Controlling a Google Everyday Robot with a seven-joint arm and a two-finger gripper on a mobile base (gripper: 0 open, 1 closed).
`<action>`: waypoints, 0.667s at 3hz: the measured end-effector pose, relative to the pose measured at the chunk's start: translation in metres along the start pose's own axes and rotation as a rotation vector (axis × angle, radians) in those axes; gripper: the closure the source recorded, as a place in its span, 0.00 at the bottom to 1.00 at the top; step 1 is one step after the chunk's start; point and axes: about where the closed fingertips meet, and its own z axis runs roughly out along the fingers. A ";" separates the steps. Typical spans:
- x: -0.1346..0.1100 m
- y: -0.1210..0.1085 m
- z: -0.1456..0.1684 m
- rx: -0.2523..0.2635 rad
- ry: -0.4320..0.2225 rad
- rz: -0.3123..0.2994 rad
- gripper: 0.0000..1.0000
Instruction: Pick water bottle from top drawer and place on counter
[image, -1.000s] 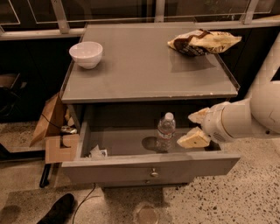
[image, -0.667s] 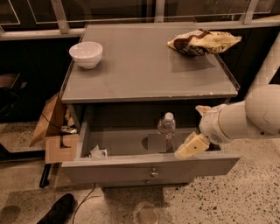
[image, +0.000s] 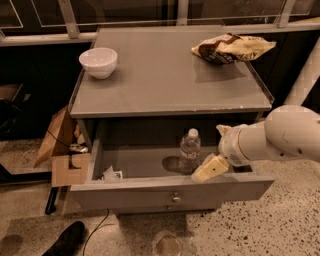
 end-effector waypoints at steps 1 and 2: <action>-0.005 0.000 0.019 -0.010 -0.039 0.012 0.06; -0.013 -0.003 0.033 -0.006 -0.089 0.009 0.04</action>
Offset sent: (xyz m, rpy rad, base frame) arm 0.0376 0.0329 -0.0256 0.1292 -0.0822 0.0198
